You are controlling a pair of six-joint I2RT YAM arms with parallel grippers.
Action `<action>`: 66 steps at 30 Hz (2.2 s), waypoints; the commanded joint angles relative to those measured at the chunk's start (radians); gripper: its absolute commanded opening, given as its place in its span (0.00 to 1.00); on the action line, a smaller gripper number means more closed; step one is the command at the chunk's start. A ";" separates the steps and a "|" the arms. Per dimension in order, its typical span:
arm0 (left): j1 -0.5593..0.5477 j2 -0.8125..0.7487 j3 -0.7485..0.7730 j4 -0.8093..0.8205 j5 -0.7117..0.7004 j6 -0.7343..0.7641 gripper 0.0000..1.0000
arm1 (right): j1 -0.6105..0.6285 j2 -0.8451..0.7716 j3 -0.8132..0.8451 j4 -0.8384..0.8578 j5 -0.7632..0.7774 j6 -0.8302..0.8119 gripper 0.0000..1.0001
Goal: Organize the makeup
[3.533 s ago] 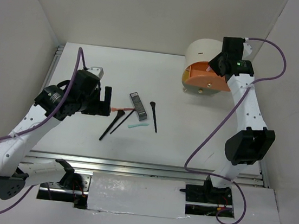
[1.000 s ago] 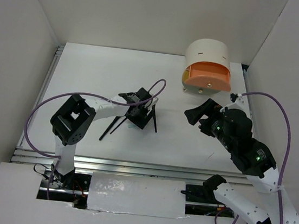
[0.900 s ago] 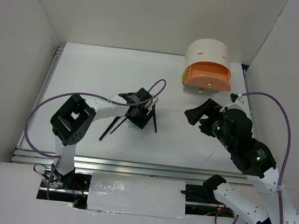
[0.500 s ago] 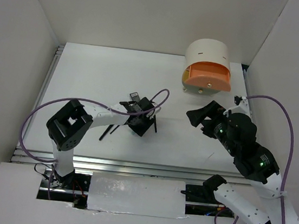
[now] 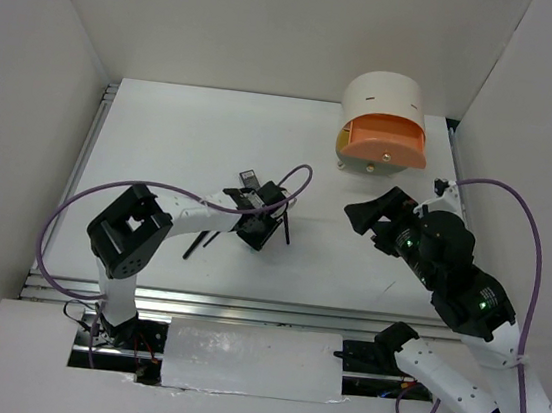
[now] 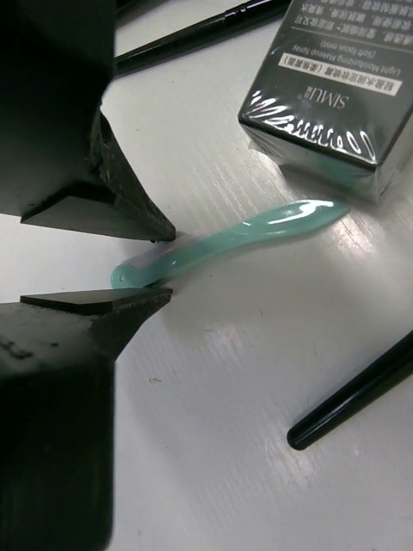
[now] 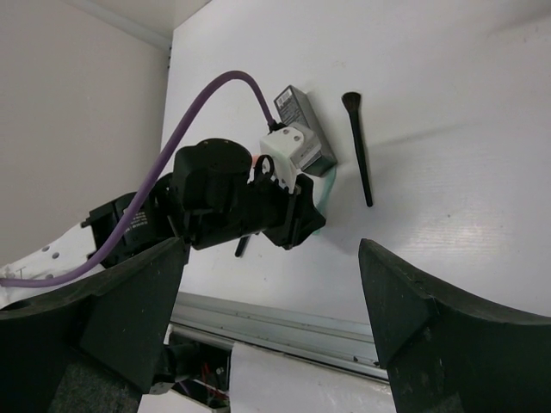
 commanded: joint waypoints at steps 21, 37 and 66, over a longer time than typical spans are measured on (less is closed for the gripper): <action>-0.027 -0.228 0.000 -0.169 0.079 -0.058 0.23 | -0.004 -0.025 -0.084 0.109 -0.044 -0.019 0.89; -0.068 -0.490 0.131 -0.204 0.218 -0.107 0.30 | -0.001 0.162 -0.331 0.589 -0.377 0.127 0.79; -0.099 -0.543 0.160 -0.183 0.217 -0.156 0.32 | 0.059 0.347 -0.269 0.712 -0.436 0.166 0.00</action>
